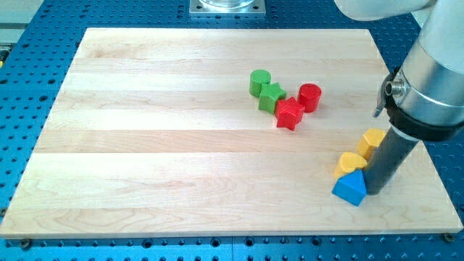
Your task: Make a diagonal line out of the blue cube yellow hexagon and the red circle
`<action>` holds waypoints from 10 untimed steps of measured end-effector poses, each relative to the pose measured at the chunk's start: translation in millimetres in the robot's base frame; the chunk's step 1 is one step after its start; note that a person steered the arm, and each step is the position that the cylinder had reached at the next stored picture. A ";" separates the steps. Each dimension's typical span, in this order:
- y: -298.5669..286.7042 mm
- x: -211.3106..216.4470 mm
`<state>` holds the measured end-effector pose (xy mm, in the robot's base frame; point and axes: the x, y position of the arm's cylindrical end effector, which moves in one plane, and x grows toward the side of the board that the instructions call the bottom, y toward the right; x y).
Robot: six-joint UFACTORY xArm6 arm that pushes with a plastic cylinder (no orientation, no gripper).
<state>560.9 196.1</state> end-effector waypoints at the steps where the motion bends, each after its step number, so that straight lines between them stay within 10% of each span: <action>1: 0.0 -2.5; 4: 7.9 33.8; 10: 17.7 -119.0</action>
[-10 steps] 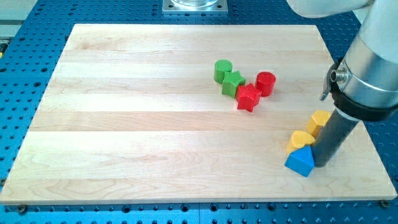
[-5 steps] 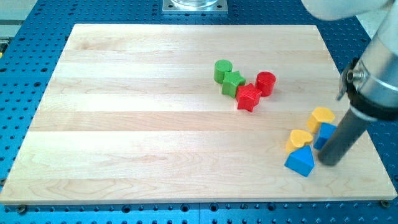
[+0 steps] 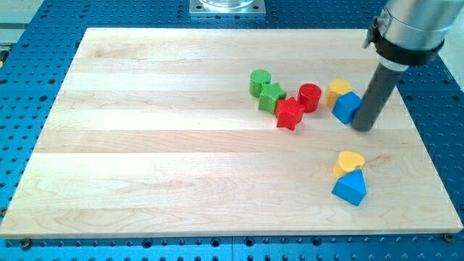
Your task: Make a diagonal line out of the blue cube yellow hexagon and the red circle
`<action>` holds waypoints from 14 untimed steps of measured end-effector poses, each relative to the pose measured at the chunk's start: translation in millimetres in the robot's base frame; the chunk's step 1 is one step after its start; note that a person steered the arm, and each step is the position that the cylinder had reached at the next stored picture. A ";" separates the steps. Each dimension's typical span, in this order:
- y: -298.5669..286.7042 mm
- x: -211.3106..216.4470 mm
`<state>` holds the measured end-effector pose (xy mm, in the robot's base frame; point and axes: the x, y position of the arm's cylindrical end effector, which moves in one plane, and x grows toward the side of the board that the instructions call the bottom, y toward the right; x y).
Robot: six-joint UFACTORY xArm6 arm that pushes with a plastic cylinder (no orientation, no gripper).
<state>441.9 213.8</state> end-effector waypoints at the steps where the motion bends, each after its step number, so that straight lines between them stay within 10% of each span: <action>1: -0.3 -17.5; 7: -36.7 13.1; 11: 32.8 -85.3; 14: -11.7 -32.9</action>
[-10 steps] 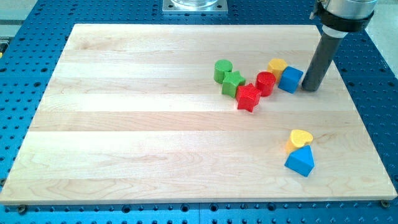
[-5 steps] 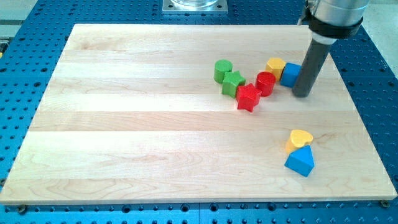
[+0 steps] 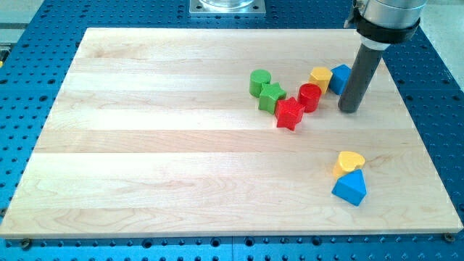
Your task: Make a diagonal line out of the blue cube yellow hexagon and the red circle
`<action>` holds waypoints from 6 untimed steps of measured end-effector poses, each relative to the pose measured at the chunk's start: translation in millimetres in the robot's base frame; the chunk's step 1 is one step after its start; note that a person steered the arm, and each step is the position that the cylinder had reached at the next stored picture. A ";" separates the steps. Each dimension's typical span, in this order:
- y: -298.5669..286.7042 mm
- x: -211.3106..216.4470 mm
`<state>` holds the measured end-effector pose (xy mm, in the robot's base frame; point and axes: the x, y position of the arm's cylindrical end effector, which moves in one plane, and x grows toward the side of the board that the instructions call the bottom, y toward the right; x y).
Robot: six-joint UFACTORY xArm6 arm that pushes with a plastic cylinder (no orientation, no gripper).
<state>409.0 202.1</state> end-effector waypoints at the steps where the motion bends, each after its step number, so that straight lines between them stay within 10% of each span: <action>1: 0.0 -37.6; 6: 36.8 -53.5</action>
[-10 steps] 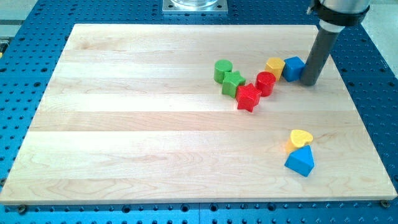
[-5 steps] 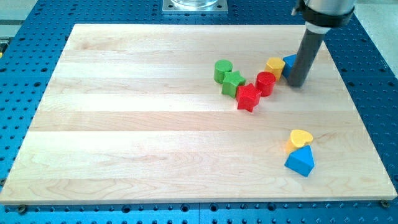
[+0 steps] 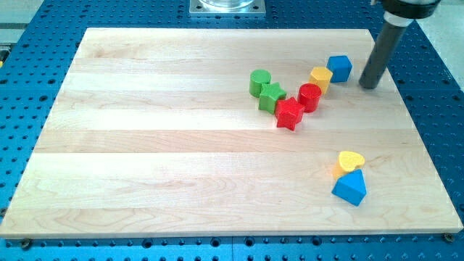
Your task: Make a diagonal line out of the blue cube yellow hexagon and the red circle
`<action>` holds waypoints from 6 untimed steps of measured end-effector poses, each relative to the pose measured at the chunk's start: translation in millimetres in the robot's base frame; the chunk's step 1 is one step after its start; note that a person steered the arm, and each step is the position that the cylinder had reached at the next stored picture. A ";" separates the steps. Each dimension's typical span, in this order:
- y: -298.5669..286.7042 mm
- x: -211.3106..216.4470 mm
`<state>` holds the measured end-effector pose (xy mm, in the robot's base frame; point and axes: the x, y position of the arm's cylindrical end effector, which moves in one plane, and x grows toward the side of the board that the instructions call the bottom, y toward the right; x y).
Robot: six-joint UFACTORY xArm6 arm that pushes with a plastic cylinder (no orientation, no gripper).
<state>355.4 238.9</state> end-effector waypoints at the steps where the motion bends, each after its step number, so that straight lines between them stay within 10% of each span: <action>1: -16.7 0.0; 6: -9.3 -30.3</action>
